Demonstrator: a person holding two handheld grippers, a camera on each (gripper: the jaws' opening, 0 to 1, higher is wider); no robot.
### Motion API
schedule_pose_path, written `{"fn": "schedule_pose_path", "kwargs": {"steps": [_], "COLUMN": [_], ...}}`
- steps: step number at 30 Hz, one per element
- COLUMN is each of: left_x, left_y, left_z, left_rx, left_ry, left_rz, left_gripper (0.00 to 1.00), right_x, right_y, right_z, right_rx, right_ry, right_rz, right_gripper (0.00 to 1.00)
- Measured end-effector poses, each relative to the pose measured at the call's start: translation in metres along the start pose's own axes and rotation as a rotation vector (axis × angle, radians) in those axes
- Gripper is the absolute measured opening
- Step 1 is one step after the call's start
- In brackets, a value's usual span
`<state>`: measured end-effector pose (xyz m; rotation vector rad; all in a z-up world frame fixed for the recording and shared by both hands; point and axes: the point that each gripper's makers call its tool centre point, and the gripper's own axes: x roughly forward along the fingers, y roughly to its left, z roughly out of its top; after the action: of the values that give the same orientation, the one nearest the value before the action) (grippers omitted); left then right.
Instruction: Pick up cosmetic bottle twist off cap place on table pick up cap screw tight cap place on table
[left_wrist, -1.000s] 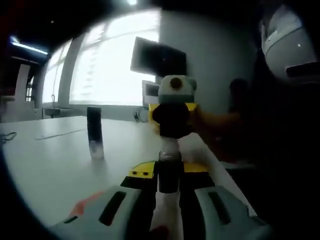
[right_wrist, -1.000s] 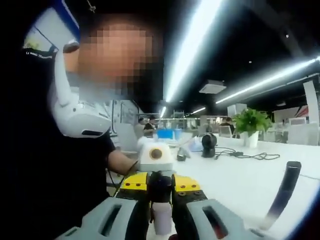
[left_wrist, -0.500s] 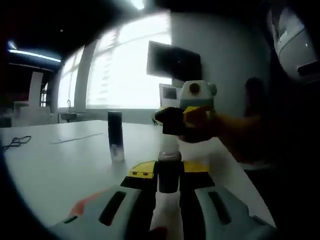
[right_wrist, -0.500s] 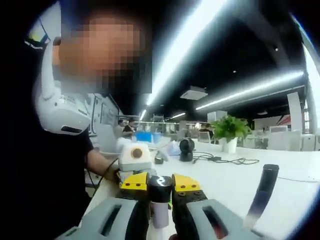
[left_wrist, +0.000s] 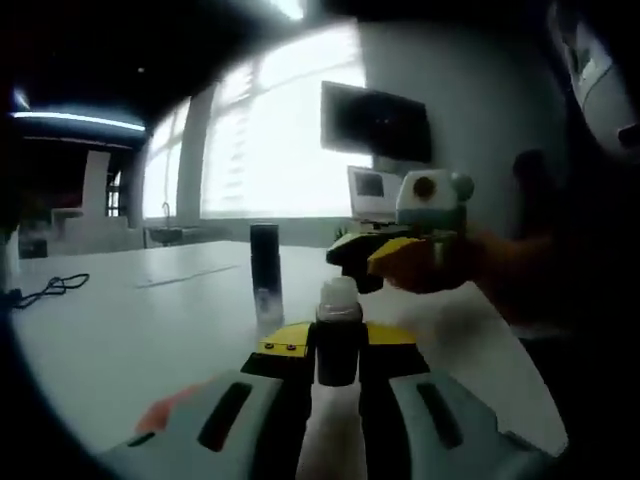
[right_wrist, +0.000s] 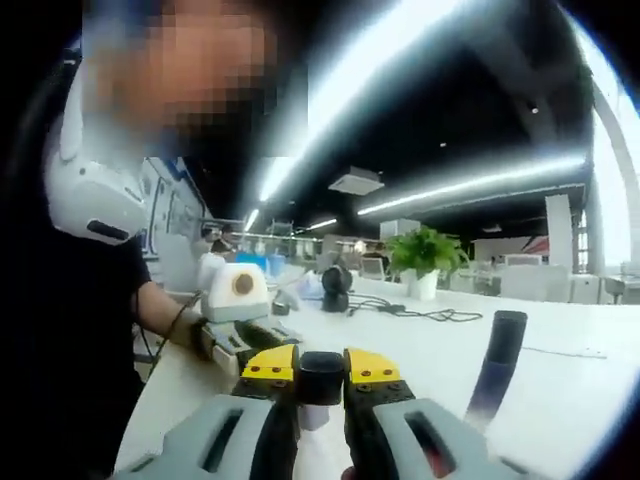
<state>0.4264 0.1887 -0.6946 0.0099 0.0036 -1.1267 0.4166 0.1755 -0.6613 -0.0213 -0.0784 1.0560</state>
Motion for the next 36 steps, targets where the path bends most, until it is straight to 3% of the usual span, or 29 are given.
{"fn": "schedule_pose_path", "kwargs": {"steps": [8, 13, 25, 36], "left_x": [0.004, 0.002, 0.007, 0.011], "left_y": [0.010, 0.020, 0.042, 0.046], "left_z": [-0.005, -0.001, -0.009, -0.019], "left_rx": [0.004, 0.009, -0.008, 0.045], "left_ry": [0.013, -0.013, 0.035, 0.073], "left_rz": [0.059, 0.109, 0.184, 0.213], "left_gripper": [0.07, 0.06, 0.07, 0.07], "right_x": [-0.009, -0.016, -0.018, -0.015], "right_y": [-0.031, -0.053, -0.067, -0.070], "right_z": [0.002, -0.015, -0.036, -0.053], "right_rx": [0.022, -0.019, 0.042, 0.031], "right_ry": [-0.048, 0.027, 0.078, 0.143], "right_rz": [-0.208, -0.346, -0.472, -0.506], "right_gripper": [0.11, 0.11, 0.11, 0.11]}}
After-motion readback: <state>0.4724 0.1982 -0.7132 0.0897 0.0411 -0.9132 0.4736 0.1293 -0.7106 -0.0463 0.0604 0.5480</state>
